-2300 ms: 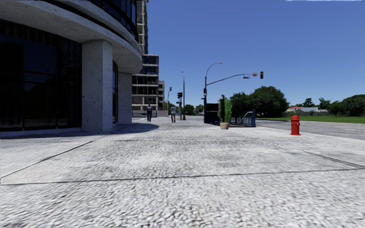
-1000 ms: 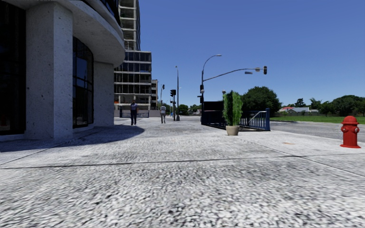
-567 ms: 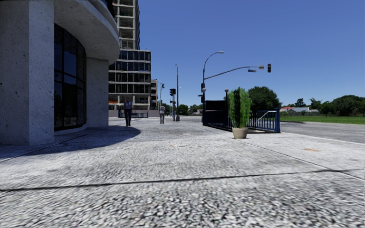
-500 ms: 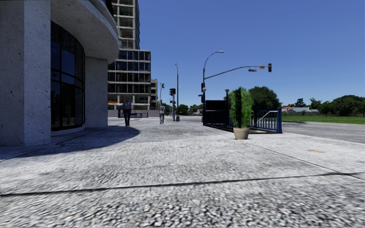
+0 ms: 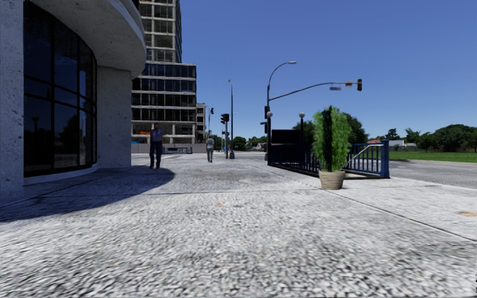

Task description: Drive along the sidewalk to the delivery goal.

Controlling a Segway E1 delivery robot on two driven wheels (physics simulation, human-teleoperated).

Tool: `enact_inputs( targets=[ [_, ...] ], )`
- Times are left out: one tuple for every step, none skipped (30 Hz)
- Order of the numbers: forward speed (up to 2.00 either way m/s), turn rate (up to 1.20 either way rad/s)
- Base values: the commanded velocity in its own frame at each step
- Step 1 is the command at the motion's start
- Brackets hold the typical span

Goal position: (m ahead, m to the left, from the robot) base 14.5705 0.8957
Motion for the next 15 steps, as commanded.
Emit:
enact_inputs(
  targets=[
    [2.0,0.0],
    [2.0,0.0],
    [2.0,0.0],
    [2.0,0.0],
    [2.0,0.0],
    [2.0,0.0],
    [2.0,0.0],
    [2.0,0.0],
    [2.0,0.0],
    [2.0,0.0],
    [2.0,0.0],
    [2.0,0.0],
    [2.0,0.0],
    [2.0,0.0],
    [2.0,0.0]
  ],
)
